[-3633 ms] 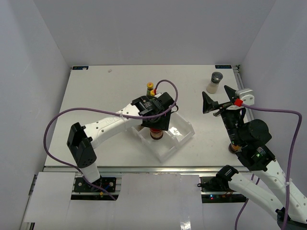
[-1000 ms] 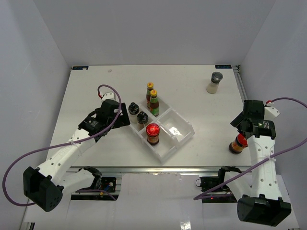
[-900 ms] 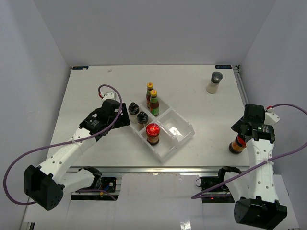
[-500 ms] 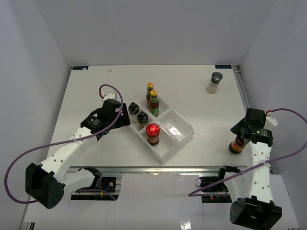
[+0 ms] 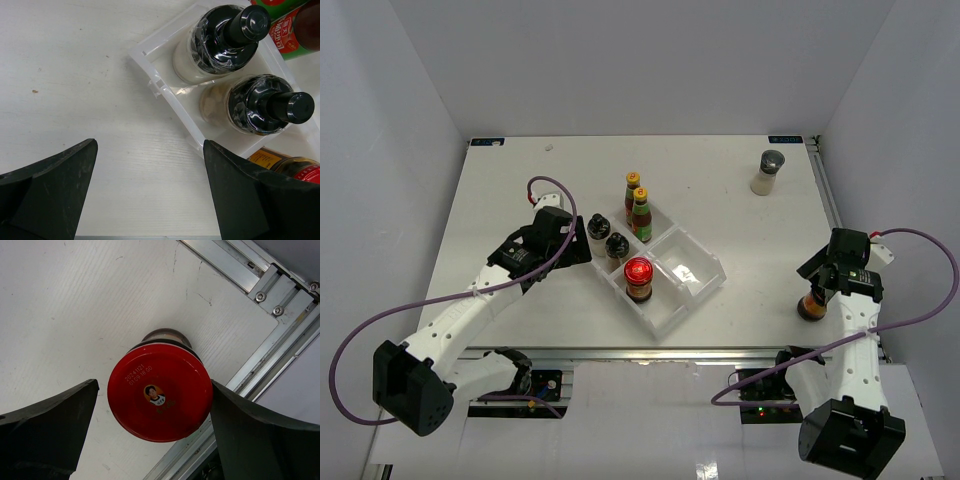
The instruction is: Organize the condiment bottles
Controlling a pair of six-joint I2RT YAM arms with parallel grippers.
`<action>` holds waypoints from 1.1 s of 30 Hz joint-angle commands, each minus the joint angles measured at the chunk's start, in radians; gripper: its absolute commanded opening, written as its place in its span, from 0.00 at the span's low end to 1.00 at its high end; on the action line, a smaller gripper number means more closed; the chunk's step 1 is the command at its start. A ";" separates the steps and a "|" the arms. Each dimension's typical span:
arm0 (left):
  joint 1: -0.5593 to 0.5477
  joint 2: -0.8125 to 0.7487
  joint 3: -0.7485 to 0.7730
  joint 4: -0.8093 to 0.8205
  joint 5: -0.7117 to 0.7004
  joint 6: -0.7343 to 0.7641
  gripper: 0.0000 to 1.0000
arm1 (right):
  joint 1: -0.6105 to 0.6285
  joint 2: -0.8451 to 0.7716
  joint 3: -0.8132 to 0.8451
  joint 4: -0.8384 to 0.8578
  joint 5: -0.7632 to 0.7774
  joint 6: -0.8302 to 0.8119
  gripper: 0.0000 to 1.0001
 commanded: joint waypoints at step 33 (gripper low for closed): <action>0.007 -0.080 -0.014 0.016 0.000 0.017 0.98 | 0.029 0.005 0.202 0.161 -0.329 -0.381 0.08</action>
